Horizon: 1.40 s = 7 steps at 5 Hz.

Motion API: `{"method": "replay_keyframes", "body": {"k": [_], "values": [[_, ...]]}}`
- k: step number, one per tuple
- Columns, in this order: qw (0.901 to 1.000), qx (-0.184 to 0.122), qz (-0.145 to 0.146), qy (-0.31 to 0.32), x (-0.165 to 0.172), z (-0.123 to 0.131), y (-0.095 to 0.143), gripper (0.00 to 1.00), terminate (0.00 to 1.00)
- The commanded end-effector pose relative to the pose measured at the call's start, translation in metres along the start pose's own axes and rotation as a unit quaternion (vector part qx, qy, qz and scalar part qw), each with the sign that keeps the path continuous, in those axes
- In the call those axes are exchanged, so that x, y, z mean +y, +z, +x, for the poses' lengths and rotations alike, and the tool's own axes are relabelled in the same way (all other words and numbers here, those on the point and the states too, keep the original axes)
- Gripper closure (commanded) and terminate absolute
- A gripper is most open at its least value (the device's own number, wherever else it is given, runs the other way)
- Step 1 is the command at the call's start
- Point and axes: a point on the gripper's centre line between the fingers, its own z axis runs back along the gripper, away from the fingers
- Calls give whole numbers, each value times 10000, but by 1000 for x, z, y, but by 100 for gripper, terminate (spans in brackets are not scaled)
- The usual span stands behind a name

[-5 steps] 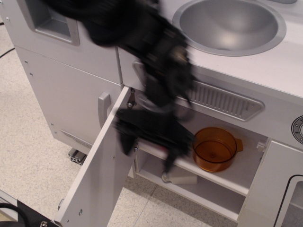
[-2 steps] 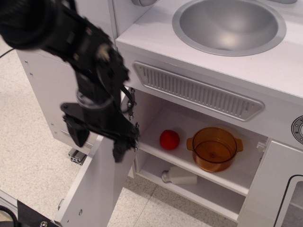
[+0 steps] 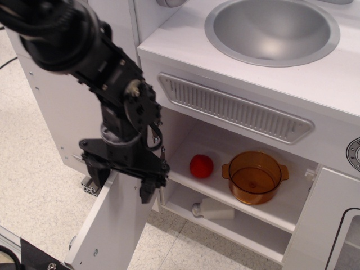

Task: Close cabinet

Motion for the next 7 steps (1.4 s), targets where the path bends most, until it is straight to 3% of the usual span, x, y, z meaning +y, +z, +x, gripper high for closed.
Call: {"method": "replay_keyframes", "body": {"k": [1,2,4,5,6,7], "values": [[9994,-125,-310,7,-33,12,4,0,0],[9968,-176,-780,-6,-63,16,13,0,0],[9918,-281,-1247,-84,-119,32,41,0,0],[9873,-397,-1515,-271,-117,22,66,0,0],[9870,-368,-1499,-459,-96,4,71,0,0],[9878,-451,-1281,-769,-66,-13,59,0,0]]}}
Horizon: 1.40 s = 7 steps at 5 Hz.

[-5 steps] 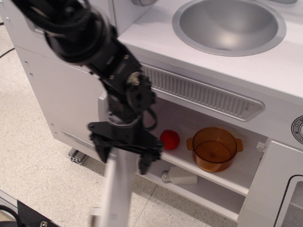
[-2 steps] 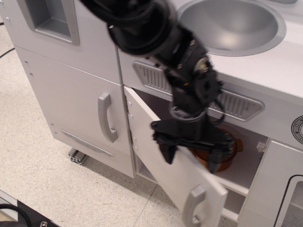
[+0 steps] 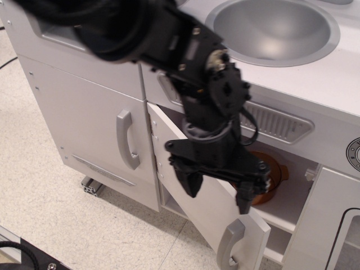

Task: Close cabinet

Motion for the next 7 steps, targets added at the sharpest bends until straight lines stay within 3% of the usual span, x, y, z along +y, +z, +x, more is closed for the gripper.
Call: {"method": "replay_keyframes", "body": {"k": [1,3,5,7], "values": [[9975,-142,517,-457,51,-18,-15,0,0],[9950,-261,752,-604,65,-8,-72,0,0],[9960,-343,673,-469,38,13,-97,0,0],[9968,-466,651,-78,11,50,-115,0,0]]}}
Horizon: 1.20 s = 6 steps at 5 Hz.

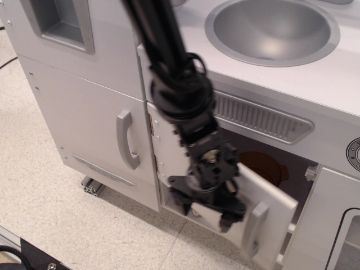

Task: Close cabinet

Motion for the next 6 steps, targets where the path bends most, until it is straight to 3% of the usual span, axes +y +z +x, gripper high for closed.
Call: {"method": "replay_keyframes", "body": {"k": [1,2,3,4,6], "values": [[9989,-285,30,381,-21,46,-5,0,0],[9983,-369,43,457,-26,56,-9,0,0],[9986,-434,-25,294,-22,41,3,0,0],[9996,-248,-114,7,-12,10,21,0,0],[9998,-134,-107,-83,-2,-3,29,0,0]]}}
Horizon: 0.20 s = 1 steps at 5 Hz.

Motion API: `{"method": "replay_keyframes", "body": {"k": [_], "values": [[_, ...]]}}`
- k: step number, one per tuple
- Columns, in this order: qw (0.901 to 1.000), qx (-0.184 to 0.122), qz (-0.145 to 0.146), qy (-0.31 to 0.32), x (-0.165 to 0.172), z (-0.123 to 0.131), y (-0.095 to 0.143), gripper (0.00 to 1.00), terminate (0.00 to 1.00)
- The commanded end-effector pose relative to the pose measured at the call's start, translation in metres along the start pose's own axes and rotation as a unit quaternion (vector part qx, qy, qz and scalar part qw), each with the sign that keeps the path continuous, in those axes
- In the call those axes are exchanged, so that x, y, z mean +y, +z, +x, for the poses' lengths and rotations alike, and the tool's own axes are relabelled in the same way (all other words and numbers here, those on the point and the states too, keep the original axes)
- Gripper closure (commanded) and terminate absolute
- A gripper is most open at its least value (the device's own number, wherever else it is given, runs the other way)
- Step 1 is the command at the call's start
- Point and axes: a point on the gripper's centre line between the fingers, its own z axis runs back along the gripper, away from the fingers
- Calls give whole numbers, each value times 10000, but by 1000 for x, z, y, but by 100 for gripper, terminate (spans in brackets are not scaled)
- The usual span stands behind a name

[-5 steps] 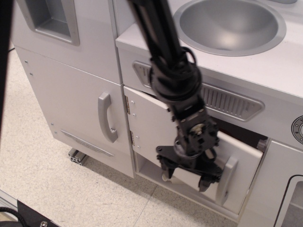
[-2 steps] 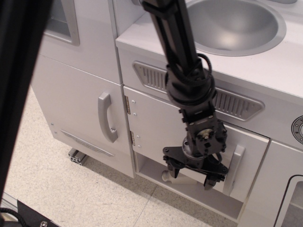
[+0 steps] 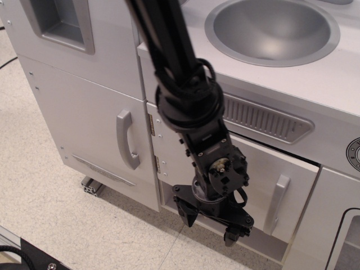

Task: Close cabinet

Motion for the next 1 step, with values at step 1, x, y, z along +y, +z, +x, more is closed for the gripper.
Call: {"method": "replay_keyframes", "body": {"k": [1], "values": [[9996,-254,-62,-65,1,14,17,0,100]]}}
